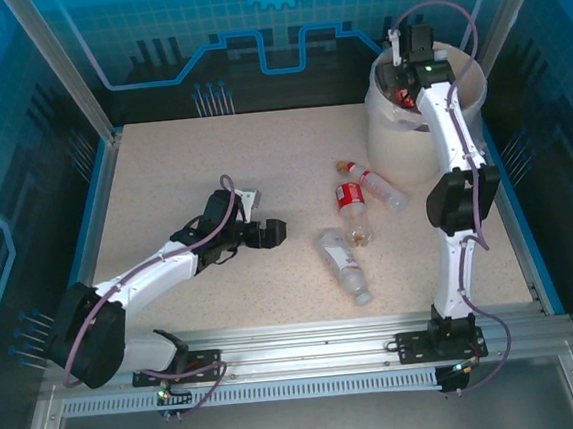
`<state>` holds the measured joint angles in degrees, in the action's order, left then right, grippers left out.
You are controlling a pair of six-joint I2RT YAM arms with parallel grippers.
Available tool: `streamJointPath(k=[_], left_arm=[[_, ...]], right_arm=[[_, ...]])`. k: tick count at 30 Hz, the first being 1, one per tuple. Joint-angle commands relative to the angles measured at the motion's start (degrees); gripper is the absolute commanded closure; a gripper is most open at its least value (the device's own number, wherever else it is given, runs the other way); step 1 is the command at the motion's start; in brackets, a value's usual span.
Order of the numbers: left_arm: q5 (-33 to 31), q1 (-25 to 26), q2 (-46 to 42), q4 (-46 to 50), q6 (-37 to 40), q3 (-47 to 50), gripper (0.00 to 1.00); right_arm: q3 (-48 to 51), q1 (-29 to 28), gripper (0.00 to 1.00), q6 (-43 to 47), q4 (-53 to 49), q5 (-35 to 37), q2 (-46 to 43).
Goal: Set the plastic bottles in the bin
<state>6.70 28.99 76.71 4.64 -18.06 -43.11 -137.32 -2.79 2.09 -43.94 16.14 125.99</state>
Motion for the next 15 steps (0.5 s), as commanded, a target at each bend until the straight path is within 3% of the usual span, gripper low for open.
streamJointPath(k=[1,8,15], left_arm=[[0.66,0.21,1.53,0.59,-0.66,-2.04,0.01],[0.85,0.22,2.84,0.25,-1.18,-3.31,0.01],[1.38,0.28,3.53,1.63,-1.19,-4.17,0.01]], right_arm=[[-2.79,0.50,0.19,-0.97,-4.10,-3.53,-5.19],[-8.59,0.37,0.12,-2.08,-6.70,-6.74,-10.06],[1.76,0.17,0.11,-3.25,-7.91,-10.53,-18.35]])
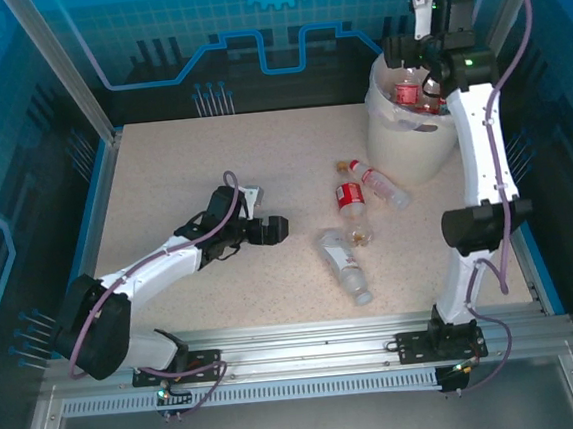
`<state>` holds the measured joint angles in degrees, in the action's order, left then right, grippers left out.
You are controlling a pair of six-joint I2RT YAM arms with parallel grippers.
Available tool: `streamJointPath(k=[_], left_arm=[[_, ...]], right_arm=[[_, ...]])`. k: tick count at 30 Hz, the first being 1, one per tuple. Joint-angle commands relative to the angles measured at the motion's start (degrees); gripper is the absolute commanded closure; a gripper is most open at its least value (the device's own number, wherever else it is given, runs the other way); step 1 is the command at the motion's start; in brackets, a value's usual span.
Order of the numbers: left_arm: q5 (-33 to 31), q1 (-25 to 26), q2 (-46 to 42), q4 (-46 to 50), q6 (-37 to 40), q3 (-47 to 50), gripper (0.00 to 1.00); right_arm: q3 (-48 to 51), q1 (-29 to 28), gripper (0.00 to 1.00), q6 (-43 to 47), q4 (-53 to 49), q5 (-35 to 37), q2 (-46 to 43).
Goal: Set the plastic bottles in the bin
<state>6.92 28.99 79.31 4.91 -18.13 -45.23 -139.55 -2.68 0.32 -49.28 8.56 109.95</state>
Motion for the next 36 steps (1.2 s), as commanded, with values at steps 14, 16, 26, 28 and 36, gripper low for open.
streamJointPath(k=[14,16,26,28,36], left_arm=[[1.21,5.36,4.88,6.28,3.86,-4.66,0.01],[1.26,5.45,5.14,5.93,3.55,-4.07,0.01],[-1.53,5.56,5.39,5.82,-1.27,-2.72,0.01],[-2.20,5.63,5.50,5.40,-3.08,-2.60,0.01],[-6.51,5.03,5.83,4.24,-7.98,-1.98,0.01]], right_arm=[[46.67,-13.28,0.14,-4.90,1.86,-6.15,-30.24],[51.51,-14.71,0.16,-6.11,1.38,-5.31,-31.75],[68.03,-19.92,0.22,-10.85,2.77,-0.45,-29.09],[70.08,-22.23,0.24,-11.97,3.42,-2.91,-28.11],[76.52,-30.02,0.25,-15.17,4.16,-8.55,-26.32]])
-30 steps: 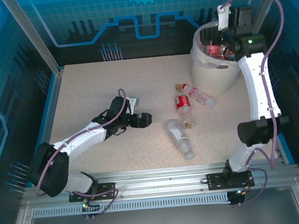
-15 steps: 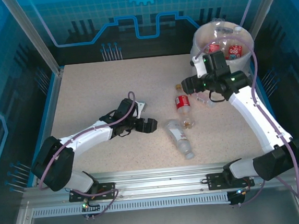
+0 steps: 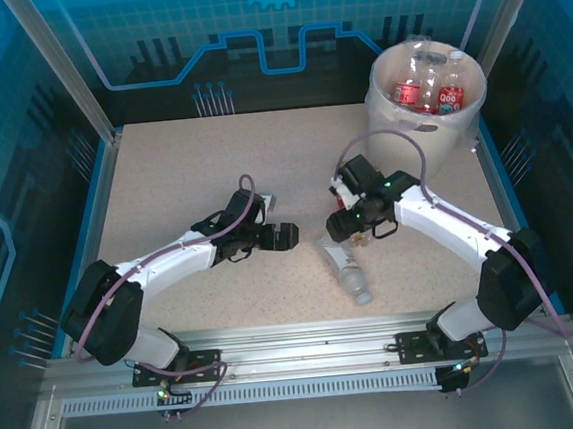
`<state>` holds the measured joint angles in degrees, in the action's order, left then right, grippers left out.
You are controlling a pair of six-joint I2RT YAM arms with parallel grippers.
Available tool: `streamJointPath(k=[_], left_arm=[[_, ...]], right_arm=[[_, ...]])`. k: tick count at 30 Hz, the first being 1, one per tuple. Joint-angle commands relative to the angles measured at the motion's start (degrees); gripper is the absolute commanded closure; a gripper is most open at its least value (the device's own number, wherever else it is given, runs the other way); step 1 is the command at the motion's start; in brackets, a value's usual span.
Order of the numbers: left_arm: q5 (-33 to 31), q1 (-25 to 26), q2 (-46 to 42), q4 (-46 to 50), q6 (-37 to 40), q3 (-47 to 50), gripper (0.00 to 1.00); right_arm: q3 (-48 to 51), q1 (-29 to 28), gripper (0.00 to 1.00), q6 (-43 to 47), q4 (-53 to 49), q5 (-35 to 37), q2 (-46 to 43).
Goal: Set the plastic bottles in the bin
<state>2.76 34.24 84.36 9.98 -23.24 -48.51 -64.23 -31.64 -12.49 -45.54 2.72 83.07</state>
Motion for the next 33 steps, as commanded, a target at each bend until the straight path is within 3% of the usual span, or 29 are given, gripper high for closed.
streamJointPath(k=[1,16,20,25,33], left_arm=[[-2.74,-0.29,0.81,-0.83,-2.95,1.28,0.01],[-5.07,-2.67,-3.84,0.13,-2.59,4.31,0.01],[-5.06,-2.69,-4.02,0.17,-2.60,4.49,0.01],[-5.14,-2.95,-4.20,-0.38,-2.60,4.91,0.01],[-4.53,-3.08,-3.51,-0.97,-2.60,4.36,0.01]], right_arm=[[1.52,-1.55,0.25,-2.32,0.11,-2.72,1.13],[2.41,-5.18,0.23,-0.98,4.52,-2.91,15.02],[2.04,-5.36,0.29,-1.15,5.73,-2.90,17.12],[0.80,-5.38,0.40,-1.00,5.02,-2.04,15.34],[-8.38,-3.35,0.47,3.48,4.28,-2.72,4.07]])
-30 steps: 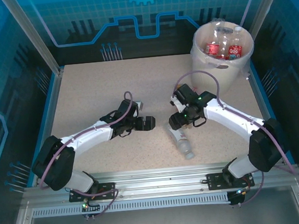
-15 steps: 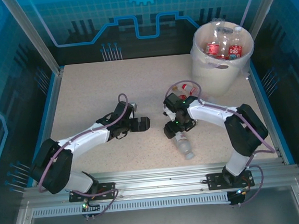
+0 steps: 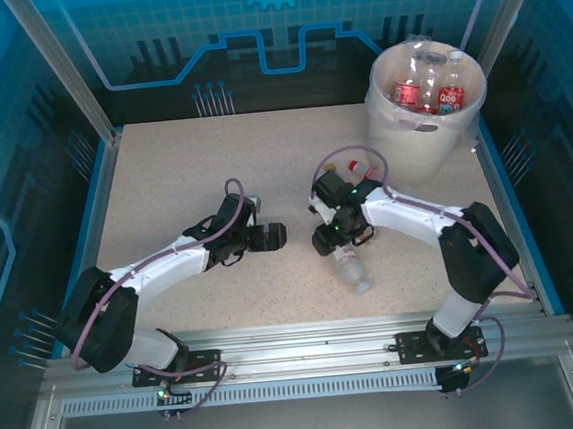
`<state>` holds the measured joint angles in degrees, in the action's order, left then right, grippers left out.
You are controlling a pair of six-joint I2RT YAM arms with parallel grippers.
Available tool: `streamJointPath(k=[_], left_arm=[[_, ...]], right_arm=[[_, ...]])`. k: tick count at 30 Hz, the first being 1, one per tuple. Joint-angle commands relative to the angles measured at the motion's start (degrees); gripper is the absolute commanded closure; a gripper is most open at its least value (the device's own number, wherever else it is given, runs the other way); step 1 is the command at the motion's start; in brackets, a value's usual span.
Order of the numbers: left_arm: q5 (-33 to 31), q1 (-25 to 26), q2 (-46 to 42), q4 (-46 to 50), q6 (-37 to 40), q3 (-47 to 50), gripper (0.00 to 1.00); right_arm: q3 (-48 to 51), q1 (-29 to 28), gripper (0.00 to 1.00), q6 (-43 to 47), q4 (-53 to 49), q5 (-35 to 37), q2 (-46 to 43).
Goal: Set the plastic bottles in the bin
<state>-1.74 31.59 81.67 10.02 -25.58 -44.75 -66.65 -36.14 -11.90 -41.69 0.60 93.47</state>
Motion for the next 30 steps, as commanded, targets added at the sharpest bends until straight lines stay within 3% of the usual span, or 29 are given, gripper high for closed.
streamJointPath(k=[1,10,15,17,20,30], left_arm=[[0.20,-0.47,-0.73,-1.09,-0.26,0.55,0.01],[0.92,-0.47,-0.72,-0.75,-0.26,-0.14,0.01],[1.73,-0.47,-0.42,-1.40,-0.51,-0.30,0.01],[1.74,-0.48,-0.16,-1.15,-0.26,-0.72,0.01],[1.88,-0.49,0.24,-0.94,0.00,-1.32,0.01],[2.69,-0.48,0.00,-1.59,-1.09,-0.58,0.01]], right_arm=[[-7.60,1.83,0.48,4.12,1.00,-0.41,-7.63],[-21.78,11.08,0.58,15.49,16.54,4.97,-16.79],[-23.03,17.72,0.60,18.74,28.32,9.55,-18.81],[-22.81,20.49,0.67,19.25,33.68,10.57,-18.86],[-23.02,24.19,0.77,19.63,40.40,13.14,-17.64],[-26.70,25.42,0.79,32.38,61.02,34.47,-4.02]])
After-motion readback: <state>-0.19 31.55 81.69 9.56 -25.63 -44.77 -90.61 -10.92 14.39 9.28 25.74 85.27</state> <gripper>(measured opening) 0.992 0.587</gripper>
